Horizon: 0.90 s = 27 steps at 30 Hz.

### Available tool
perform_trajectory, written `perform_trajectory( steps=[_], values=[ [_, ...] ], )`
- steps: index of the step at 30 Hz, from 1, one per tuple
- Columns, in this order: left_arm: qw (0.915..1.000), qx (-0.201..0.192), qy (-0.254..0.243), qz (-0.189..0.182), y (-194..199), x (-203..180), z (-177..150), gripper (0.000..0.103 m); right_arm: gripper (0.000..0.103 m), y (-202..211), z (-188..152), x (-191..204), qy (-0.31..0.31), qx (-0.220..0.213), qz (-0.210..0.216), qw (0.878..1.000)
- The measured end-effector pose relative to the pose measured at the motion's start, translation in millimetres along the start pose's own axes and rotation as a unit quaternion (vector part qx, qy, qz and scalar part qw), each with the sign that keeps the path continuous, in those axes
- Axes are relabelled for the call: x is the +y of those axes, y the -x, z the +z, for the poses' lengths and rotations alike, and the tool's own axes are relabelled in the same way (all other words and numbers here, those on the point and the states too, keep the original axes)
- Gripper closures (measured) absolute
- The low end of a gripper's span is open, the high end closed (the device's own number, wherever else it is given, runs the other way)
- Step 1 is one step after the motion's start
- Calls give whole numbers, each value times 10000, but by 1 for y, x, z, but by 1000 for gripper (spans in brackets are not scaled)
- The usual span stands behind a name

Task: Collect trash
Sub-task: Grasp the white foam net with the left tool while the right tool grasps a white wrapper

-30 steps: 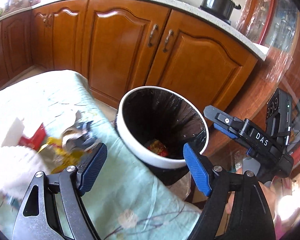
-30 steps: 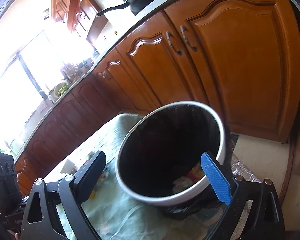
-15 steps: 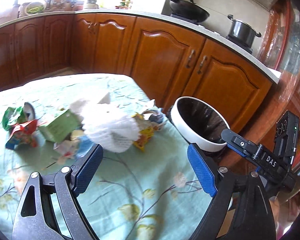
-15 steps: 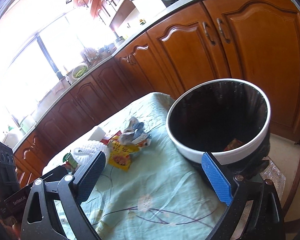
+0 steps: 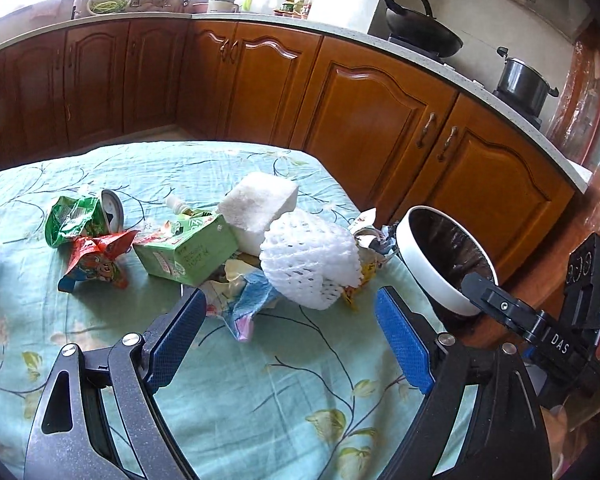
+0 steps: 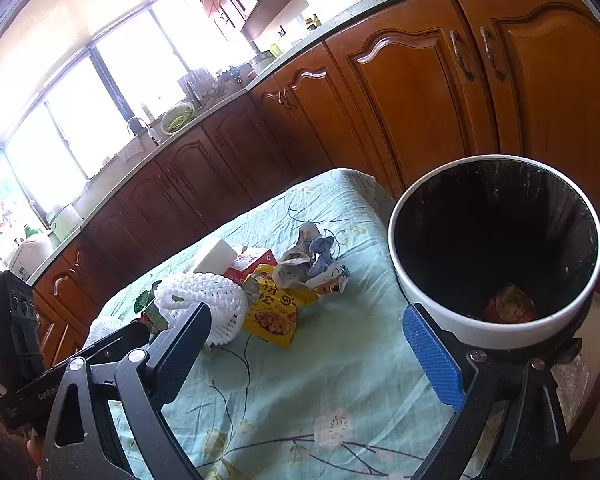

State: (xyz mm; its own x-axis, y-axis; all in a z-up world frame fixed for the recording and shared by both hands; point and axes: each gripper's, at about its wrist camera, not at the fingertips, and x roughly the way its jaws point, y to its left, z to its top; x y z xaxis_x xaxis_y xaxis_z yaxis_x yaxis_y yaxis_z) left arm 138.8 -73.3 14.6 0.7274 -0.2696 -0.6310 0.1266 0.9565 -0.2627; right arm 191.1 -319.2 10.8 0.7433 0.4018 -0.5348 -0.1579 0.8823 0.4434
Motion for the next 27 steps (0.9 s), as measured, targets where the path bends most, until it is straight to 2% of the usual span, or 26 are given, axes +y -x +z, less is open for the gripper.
perform_trajectory(
  steps=[3,5,10,13,14,17,18,19,21,24,25,27],
  values=[
    [9999,27,-59,78,-6,-1,2,15,6,-13,10,0,7,38,26,10000],
    [9999,43,-89,112,-10,-2,4,15,11,-23,16,-2,-12,74,26,10000],
    [9994,72,-249,245,-21,-7,12,15,29,-52,27,-7,4,291,-81,9995],
    [9991,102,-306,268,-29,-8,15,17,35,-69,26,-7,31,506,-110,9987],
    [9991,125,-316,260,-32,-8,15,20,37,-75,26,-7,41,577,-114,9983],
    [9988,256,-357,208,-40,-9,14,34,56,-82,22,-5,192,648,-272,9973],
    [9987,304,-373,186,-43,-9,14,41,78,-82,22,-5,195,677,-236,9972],
    [9986,349,-380,150,-46,-10,13,45,80,-83,21,-7,123,734,-157,9971],
    [9983,441,-370,69,-50,-10,12,64,81,-79,21,-8,168,685,-205,9973],
    [9981,497,-362,-3,-51,-10,11,77,87,-72,21,-6,220,619,-208,9976],
    [9981,491,-377,-11,-50,-10,10,79,103,-69,22,-6,225,577,-206,9979],
    [9981,465,-410,-39,-47,-13,11,85,102,-59,23,-4,247,480,-211,9983]
  ],
)
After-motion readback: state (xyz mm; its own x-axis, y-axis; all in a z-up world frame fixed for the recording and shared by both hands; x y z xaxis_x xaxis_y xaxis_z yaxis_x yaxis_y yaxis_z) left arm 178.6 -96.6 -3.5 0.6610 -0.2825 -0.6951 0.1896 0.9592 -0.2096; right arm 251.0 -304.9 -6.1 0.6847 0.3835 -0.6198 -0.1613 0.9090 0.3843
